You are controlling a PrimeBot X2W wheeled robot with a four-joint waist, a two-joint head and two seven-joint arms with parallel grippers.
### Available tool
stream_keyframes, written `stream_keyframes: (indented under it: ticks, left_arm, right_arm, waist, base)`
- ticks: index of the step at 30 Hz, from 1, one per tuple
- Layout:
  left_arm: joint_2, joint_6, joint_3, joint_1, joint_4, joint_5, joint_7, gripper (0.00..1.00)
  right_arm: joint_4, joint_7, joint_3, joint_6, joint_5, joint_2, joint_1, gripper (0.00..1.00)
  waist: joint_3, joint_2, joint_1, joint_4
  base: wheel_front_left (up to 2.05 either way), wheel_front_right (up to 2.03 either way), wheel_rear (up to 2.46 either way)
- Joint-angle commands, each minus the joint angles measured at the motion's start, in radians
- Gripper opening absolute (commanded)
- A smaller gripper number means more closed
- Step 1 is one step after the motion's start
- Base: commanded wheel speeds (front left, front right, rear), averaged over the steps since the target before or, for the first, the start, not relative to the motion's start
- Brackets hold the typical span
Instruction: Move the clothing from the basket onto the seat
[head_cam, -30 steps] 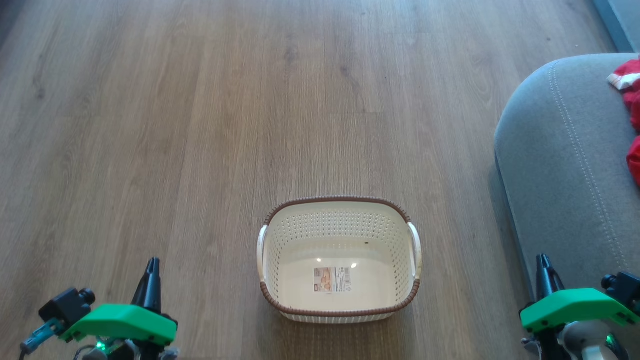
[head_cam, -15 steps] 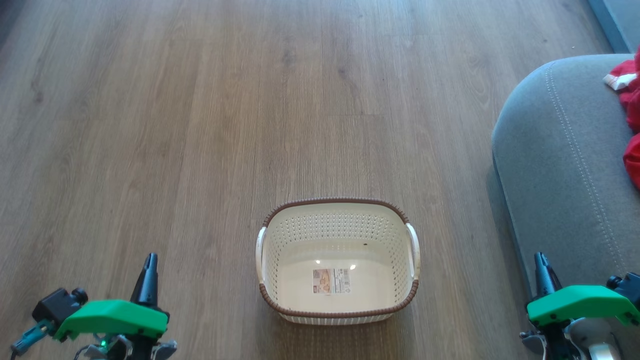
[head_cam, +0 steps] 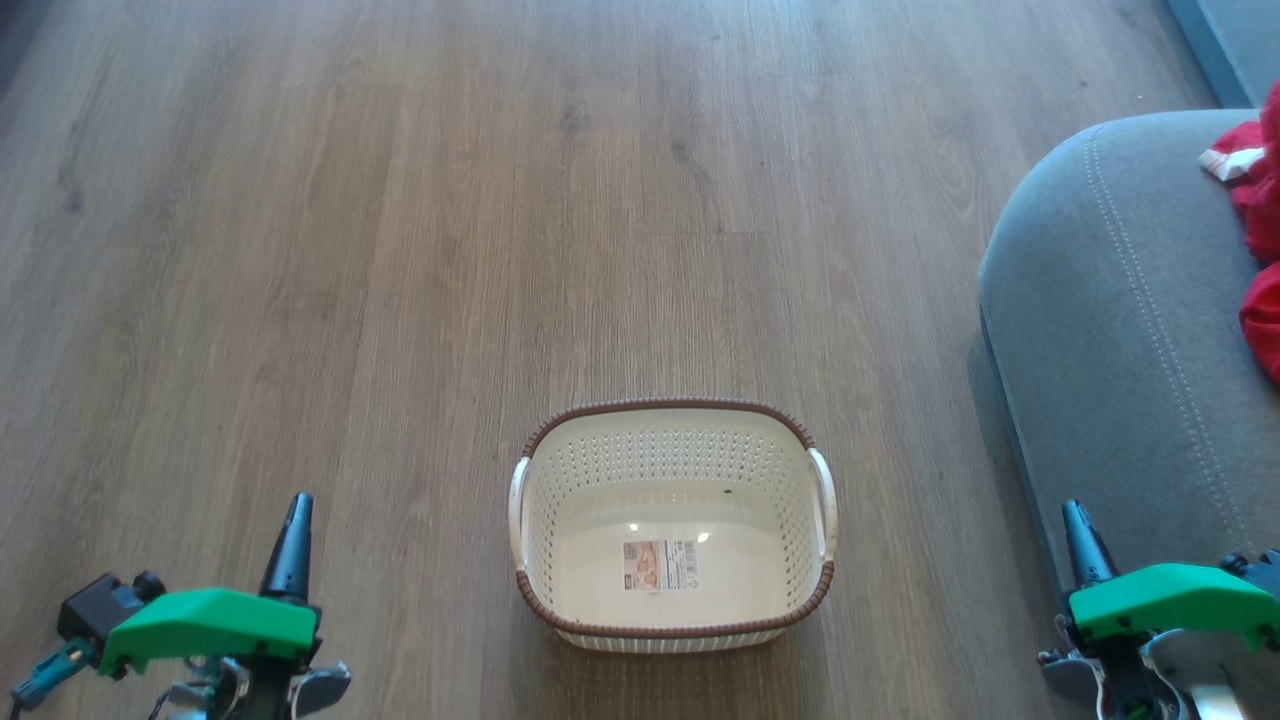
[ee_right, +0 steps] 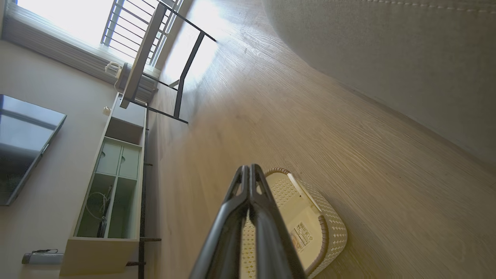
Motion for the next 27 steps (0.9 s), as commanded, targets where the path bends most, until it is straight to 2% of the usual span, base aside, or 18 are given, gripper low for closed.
stream_keyframes:
  ticks: [1, 27]
  left_arm:
    - [0.002, -0.012, 0.031, -0.057, -0.036, -0.019, 0.005, 0.0]
    - [-0.018, -0.024, 0.08, -0.086, -0.046, -0.273, 0.08, 0.0]
  right_arm:
    - [-0.038, 0.006, 0.009, 0.005, 0.024, -0.008, -0.054, 0.0]
    - [-0.047, 0.081, 0.003, 0.006, 0.336, -0.007, -0.076, 0.0]
  waist:
    - [0.0, 0.0001, -0.0001, 0.0]
    - [-0.01, 0.0001, -0.0001, -0.011]
  base:
    - [0.0, 0.0, 0.0]
    - [0.0, 0.0, 0.0]
